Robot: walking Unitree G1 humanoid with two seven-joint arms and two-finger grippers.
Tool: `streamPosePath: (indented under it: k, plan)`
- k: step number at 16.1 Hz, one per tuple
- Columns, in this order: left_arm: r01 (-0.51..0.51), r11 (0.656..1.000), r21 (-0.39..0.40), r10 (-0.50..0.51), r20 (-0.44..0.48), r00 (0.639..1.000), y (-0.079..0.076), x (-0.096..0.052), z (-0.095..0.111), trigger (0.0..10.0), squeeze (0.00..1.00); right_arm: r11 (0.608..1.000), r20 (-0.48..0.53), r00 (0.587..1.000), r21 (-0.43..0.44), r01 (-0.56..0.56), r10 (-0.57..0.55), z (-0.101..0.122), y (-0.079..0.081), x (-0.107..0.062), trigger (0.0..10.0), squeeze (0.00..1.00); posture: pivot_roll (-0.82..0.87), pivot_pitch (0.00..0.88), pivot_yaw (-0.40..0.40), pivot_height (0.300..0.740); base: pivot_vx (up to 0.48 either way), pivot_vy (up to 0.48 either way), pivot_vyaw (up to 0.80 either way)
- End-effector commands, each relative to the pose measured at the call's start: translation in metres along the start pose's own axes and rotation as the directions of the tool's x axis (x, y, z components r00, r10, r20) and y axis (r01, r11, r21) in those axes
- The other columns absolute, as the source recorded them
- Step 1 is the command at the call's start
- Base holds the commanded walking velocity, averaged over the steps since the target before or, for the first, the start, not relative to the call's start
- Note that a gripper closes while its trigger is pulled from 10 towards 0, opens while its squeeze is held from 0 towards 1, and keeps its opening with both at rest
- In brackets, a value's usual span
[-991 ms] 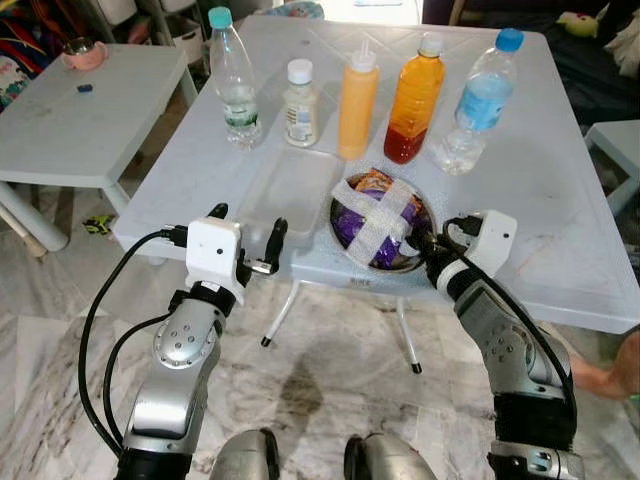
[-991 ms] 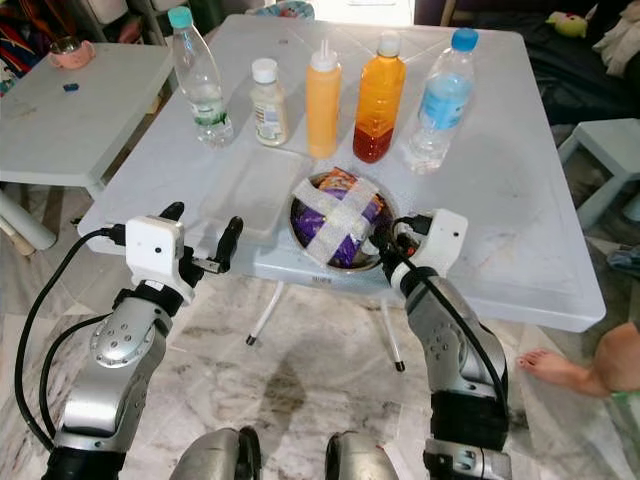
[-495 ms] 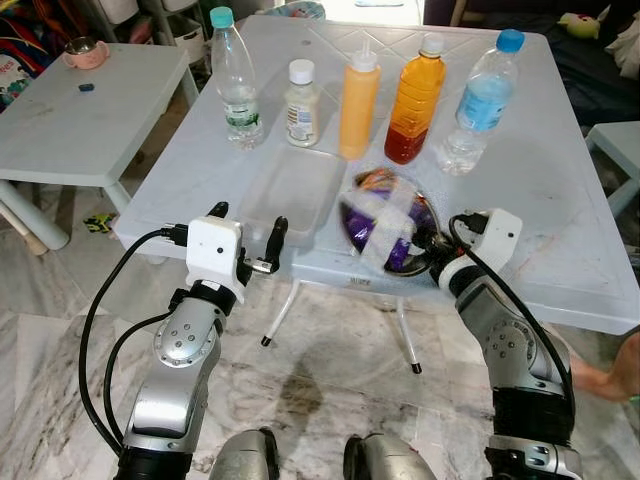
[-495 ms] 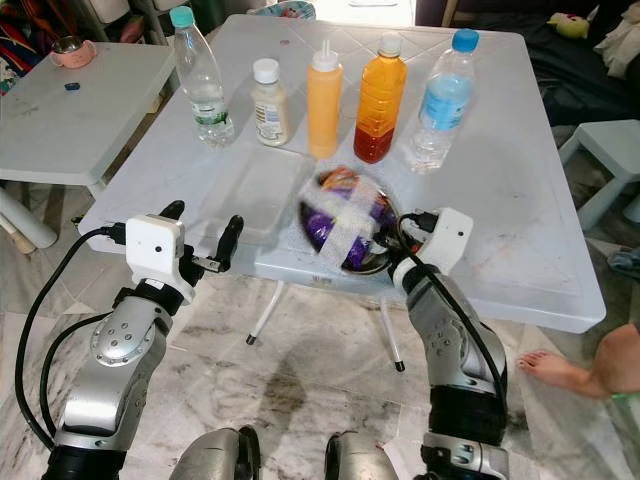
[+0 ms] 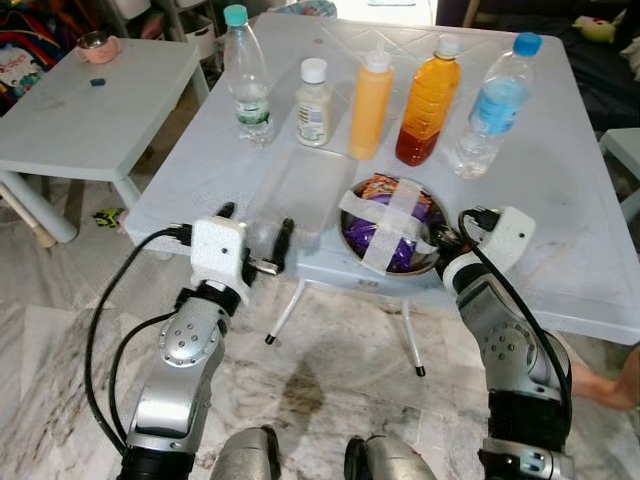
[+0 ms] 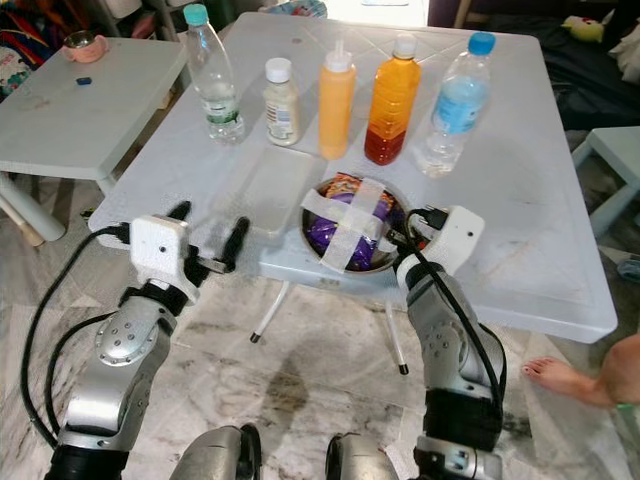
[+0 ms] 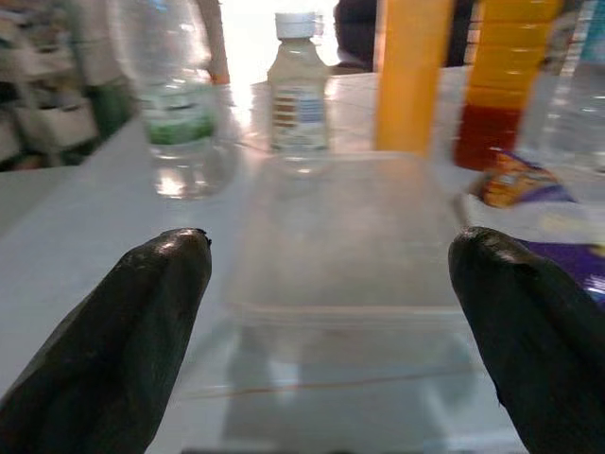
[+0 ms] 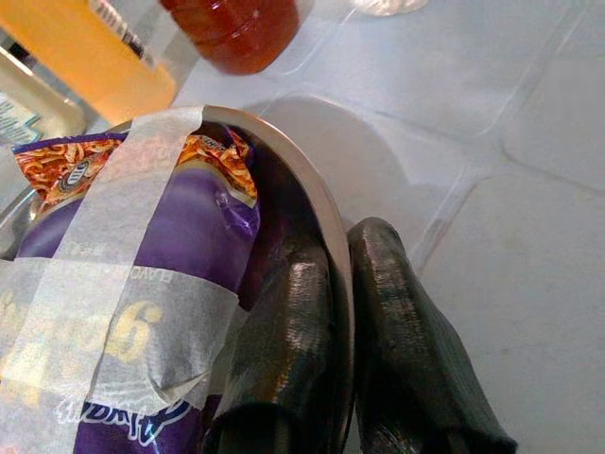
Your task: Restocking fridge
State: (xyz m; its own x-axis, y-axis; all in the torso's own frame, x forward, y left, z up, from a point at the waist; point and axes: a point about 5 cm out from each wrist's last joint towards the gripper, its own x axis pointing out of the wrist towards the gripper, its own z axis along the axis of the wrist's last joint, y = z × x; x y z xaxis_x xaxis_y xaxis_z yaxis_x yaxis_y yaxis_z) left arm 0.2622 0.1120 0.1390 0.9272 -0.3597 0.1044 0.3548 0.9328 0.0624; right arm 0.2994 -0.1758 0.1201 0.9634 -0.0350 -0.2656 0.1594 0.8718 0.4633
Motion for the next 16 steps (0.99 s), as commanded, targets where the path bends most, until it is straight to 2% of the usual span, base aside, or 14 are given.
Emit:
streamPosePath:
  k: [1,3,5,8,9,10,12,13,16]
  plan:
    - [0.064,0.998,0.001,-0.064,0.001,0.998,-0.006,-0.003,0.002,10.0,0.00,0.990,-0.085,0.987,-0.030,0.137,-0.139,-0.021,-0.024,-0.004,0.0,0.00,-0.02,0.119,0.017,0.740,0.000,0.000,0.00]
    - [0.066,0.998,0.010,-0.066,-0.013,0.998,-0.003,-0.006,-0.002,10.0,0.00,0.985,-0.050,0.987,-0.095,0.147,-0.152,-0.018,-0.023,-0.006,0.0,0.00,-0.03,0.118,0.019,0.740,0.000,0.000,0.00]
    - [0.056,0.998,0.004,-0.056,-0.028,0.998,0.001,-0.007,-0.003,10.0,0.00,0.982,-0.030,0.986,-0.100,0.162,-0.166,-0.020,-0.023,-0.011,0.0,0.00,-0.03,0.119,0.015,0.740,0.000,0.000,0.00]
    - [-0.043,0.999,-0.031,0.040,-0.090,0.995,0.009,-0.013,-0.012,10.0,0.00,0.989,0.044,0.994,-0.108,0.104,-0.099,-0.018,-0.019,-0.017,0.2,0.00,-0.02,0.111,0.016,0.740,0.000,0.000,0.00]
    - [-0.053,0.997,-0.055,0.048,-0.101,0.994,0.009,-0.015,-0.014,10.0,0.00,0.990,0.053,0.996,-0.123,0.075,-0.069,-0.018,-0.018,-0.020,10.0,0.00,-0.02,0.104,0.014,0.740,0.000,0.000,0.00]
    - [-0.059,0.997,-0.051,0.053,-0.112,0.992,0.008,-0.017,-0.016,10.0,0.00,0.931,0.042,0.991,-0.340,0.135,-0.128,-0.023,-0.025,-0.023,10.0,0.00,-0.02,0.098,0.010,0.740,0.000,0.000,0.00]
    - [-0.043,0.998,-0.041,0.039,-0.104,0.994,0.006,-0.015,-0.015,10.0,0.00,0.947,0.004,0.979,-0.254,0.198,-0.204,-0.030,-0.034,-0.023,10.0,0.00,-0.02,0.093,0.008,0.740,0.000,0.000,0.00]
    - [-0.045,0.998,-0.044,0.040,-0.103,0.994,0.006,-0.012,-0.015,10.0,0.00,0.942,-0.013,0.971,-0.246,0.228,-0.238,-0.033,-0.037,-0.022,10.0,0.00,-0.02,0.091,0.009,0.740,-0.247,0.000,0.00]
    - [-0.038,0.998,-0.041,0.033,-0.108,0.994,0.006,-0.010,-0.014,10.0,0.00,0.907,0.020,0.948,-0.287,0.309,-0.316,-0.033,-0.043,-0.023,10.0,0.00,-0.02,0.084,0.014,0.740,-0.284,0.000,0.00]
